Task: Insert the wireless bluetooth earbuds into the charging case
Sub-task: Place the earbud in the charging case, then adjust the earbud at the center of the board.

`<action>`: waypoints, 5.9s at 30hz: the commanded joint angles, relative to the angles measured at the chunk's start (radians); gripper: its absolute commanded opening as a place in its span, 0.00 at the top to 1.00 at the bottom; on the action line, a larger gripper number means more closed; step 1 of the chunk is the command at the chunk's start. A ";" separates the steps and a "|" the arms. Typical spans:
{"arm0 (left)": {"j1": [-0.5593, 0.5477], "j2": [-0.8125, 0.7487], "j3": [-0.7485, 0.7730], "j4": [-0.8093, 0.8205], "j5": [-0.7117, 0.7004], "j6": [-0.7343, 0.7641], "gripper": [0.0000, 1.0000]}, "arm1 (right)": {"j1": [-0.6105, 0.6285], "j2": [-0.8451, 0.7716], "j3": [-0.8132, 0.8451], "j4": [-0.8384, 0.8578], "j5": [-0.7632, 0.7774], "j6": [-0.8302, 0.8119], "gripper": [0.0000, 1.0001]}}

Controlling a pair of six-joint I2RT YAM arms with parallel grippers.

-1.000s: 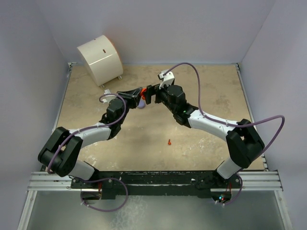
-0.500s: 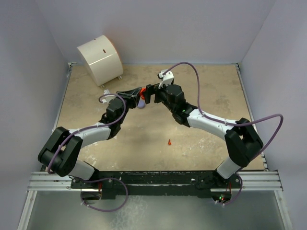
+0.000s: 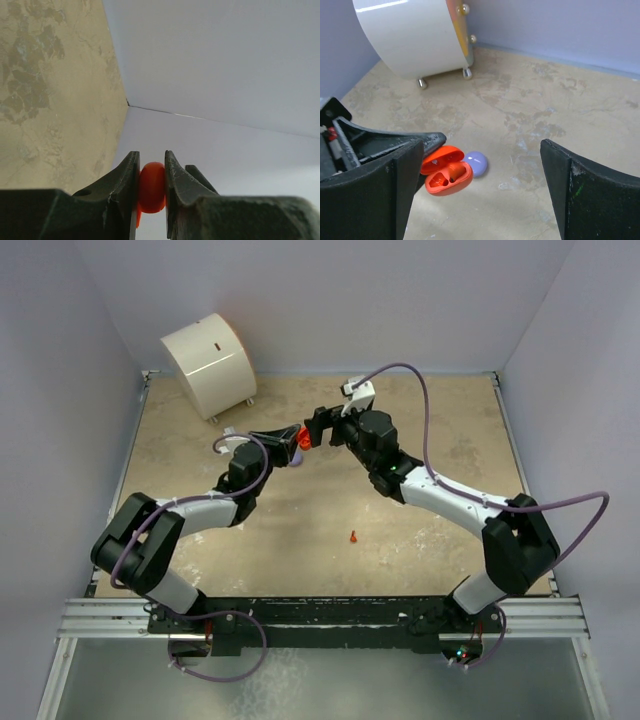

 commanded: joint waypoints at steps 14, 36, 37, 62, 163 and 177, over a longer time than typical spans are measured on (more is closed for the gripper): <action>0.022 -0.003 0.045 0.028 0.014 0.009 1.00 | -0.004 -0.097 -0.030 0.043 0.000 -0.019 0.00; 0.043 -0.259 -0.150 -0.055 -0.122 0.123 1.00 | 0.232 -0.210 -0.345 -0.477 0.203 0.452 0.10; 0.043 -0.266 -0.152 -0.059 -0.120 0.125 1.00 | 0.238 -0.234 -0.375 -0.475 0.188 0.478 0.10; 0.043 -0.317 -0.202 -0.086 -0.102 0.138 1.00 | 0.346 -0.338 -0.628 -0.355 0.115 0.734 0.00; 0.094 -0.346 -0.246 -0.086 -0.068 0.132 1.00 | 0.251 0.109 -0.148 -0.687 0.125 0.250 0.57; 0.093 -0.348 -0.250 -0.084 -0.069 0.132 1.00 | 0.248 0.117 -0.153 -0.688 0.122 0.253 0.63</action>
